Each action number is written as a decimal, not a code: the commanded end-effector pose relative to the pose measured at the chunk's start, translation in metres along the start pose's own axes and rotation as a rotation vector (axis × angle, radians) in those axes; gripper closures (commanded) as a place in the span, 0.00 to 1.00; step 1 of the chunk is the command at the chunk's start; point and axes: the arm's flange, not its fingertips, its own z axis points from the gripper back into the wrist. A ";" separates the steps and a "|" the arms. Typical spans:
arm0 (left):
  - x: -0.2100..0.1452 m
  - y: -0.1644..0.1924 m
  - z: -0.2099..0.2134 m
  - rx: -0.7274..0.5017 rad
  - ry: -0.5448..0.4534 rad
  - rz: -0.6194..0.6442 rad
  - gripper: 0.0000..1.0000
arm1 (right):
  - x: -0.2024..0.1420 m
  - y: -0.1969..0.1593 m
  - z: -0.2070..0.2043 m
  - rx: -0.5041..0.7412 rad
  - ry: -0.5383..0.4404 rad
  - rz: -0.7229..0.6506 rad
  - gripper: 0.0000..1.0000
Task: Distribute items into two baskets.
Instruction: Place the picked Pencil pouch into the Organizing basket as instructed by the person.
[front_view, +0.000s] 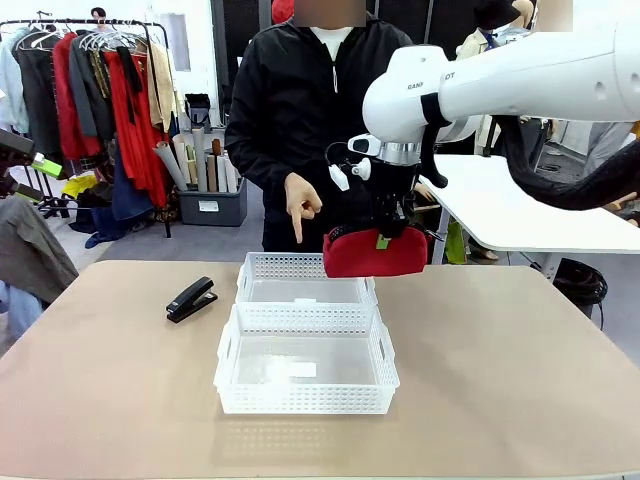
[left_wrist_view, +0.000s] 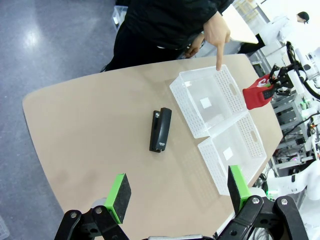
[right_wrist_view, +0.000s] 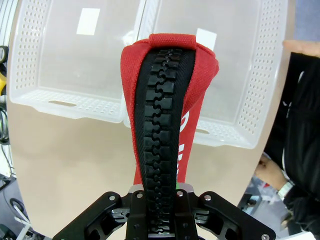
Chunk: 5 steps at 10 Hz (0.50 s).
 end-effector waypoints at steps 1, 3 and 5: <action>0.000 -0.001 0.001 -0.006 -0.009 0.002 0.00 | 0.009 -0.010 0.002 -0.016 -0.001 0.011 1.00; 0.000 -0.001 0.001 -0.006 -0.009 0.002 0.00 | 0.021 -0.014 -0.003 -0.016 -0.022 0.002 1.00; 0.000 -0.001 0.001 -0.006 -0.009 0.002 0.00 | 0.032 -0.021 -0.007 -0.012 -0.027 0.012 1.00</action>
